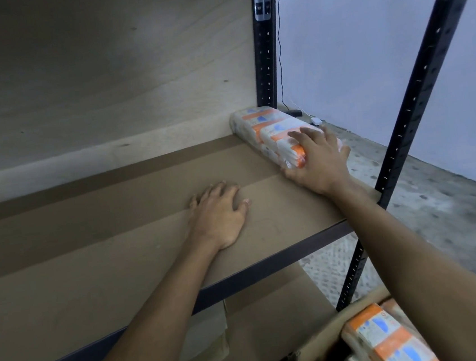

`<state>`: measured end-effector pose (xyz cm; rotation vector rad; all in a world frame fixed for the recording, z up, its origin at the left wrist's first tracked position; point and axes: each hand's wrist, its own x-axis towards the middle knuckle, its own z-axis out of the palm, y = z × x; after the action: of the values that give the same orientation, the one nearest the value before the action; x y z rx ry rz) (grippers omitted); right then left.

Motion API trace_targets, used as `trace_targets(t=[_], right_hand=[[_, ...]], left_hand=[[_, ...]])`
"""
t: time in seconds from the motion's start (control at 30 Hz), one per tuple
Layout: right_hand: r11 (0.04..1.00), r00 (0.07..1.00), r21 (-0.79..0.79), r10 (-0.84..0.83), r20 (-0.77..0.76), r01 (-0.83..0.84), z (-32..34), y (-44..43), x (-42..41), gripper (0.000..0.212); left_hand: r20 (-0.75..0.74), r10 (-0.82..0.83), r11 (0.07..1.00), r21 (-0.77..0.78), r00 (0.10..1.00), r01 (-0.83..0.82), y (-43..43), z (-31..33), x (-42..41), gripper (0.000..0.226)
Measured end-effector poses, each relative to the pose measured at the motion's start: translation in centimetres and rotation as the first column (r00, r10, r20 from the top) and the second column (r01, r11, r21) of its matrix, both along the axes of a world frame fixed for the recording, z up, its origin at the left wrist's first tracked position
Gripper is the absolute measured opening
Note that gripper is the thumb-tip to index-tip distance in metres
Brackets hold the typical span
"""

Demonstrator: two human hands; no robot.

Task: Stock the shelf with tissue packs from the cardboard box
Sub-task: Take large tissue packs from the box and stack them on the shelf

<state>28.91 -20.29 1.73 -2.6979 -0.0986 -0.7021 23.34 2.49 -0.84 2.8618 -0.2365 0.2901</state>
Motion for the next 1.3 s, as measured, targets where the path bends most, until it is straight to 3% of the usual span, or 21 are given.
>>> trace_targets(t=[0.37,0.77,0.93,1.3], right_hand=[[0.999,0.999,-0.011,0.049,-0.021,-0.049,-0.2,0.8,-6.5,0.066],[0.993,0.994,0.044,0.11,-0.004,-0.11,-4.0,-1.2,-18.8,0.047],[0.997,0.995,0.072,0.011,-0.096,-0.004,-6.8,-4.4,-24.8,0.045],[0.976,0.915,0.076,-0.162,-0.37,0.203,-16.5,-10.4,-33.5,0.051]], left_hand=[[-0.055,-0.042,0.998,-0.05,0.998,0.039,-0.1,1.4,-1.2,0.05],[0.056,-0.429,0.862,-0.274,0.901,0.427,-4.6,2.2,-10.0,0.039],[0.095,-0.562,0.774,-0.289,0.822,0.563,-8.4,0.8,-14.1,0.038],[-0.132,-0.735,0.674,-0.244,0.665,0.697,-15.1,-10.0,-17.2,0.041]])
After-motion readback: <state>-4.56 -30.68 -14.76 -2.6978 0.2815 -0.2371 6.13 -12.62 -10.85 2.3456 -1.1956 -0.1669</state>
